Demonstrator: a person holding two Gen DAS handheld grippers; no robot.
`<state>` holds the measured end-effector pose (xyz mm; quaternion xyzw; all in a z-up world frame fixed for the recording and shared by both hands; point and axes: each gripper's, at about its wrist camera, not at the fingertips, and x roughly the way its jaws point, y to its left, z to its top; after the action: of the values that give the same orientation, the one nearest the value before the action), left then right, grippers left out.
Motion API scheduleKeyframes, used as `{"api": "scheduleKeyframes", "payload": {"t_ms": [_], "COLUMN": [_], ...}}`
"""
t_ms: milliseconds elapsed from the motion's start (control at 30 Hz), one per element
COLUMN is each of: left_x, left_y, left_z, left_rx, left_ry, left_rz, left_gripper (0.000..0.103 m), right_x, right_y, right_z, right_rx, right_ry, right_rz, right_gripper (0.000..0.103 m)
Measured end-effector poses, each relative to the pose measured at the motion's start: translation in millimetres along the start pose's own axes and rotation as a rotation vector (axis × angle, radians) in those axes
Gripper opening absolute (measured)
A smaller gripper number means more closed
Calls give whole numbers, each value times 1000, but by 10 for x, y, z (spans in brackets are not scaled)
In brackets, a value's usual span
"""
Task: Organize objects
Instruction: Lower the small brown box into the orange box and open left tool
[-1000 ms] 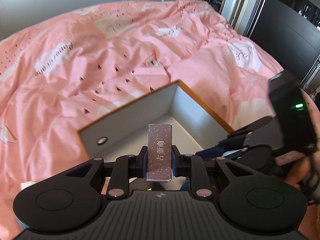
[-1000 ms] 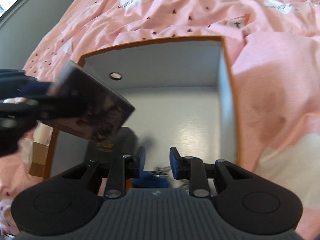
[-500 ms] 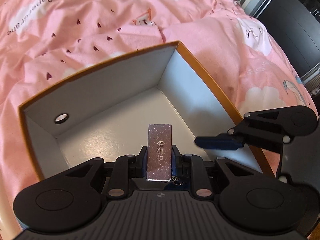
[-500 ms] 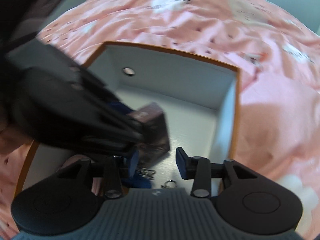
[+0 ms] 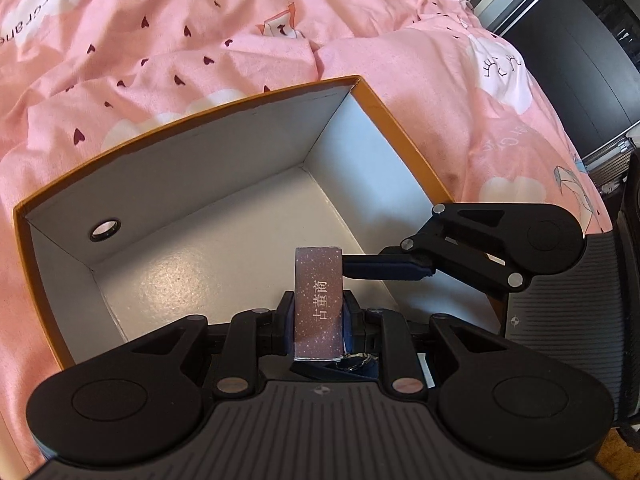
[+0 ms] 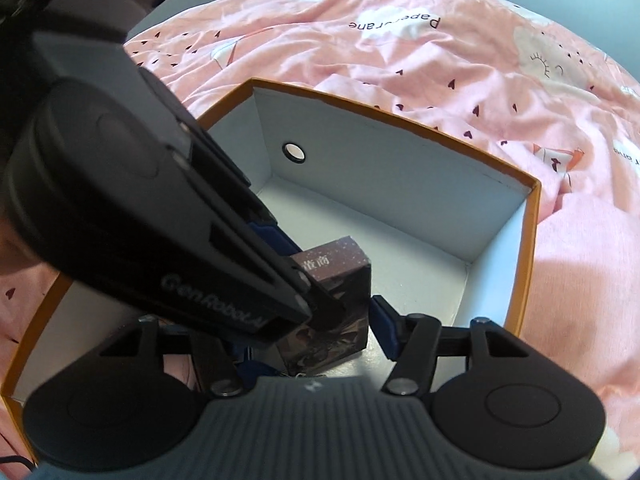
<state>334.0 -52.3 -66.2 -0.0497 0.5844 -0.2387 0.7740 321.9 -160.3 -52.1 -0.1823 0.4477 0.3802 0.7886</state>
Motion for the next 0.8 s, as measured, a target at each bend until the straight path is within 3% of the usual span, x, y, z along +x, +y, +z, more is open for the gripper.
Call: {"api": "scheduleKeyframes", "payload": {"t_ms": [67, 200, 333, 500, 533, 800], "left_x": [-15, -146, -303, -398, -412, -356], "left_y": [-8, 0, 58, 90, 107, 137], "left_z": [-5, 2, -8, -50, -53, -62], "left_rx": [12, 27, 48, 119, 127, 166], "left_ry": [-10, -63, -95, -130, -136, -119], "left_rz": [10, 30, 45, 141, 151, 203], "left_gripper": [27, 44, 44, 32, 31, 25], "right_x": [37, 96, 129, 253, 309, 486], "right_y": [-16, -90, -233, -284, -298, -273], "right_z": [20, 63, 140, 243, 253, 255], "right_rx": [26, 104, 244, 338, 364, 459], "right_ry": [24, 45, 73, 70, 86, 172], "right_rz": [11, 14, 27, 12, 32, -2], "right_gripper": [61, 61, 61, 61, 52, 53]}}
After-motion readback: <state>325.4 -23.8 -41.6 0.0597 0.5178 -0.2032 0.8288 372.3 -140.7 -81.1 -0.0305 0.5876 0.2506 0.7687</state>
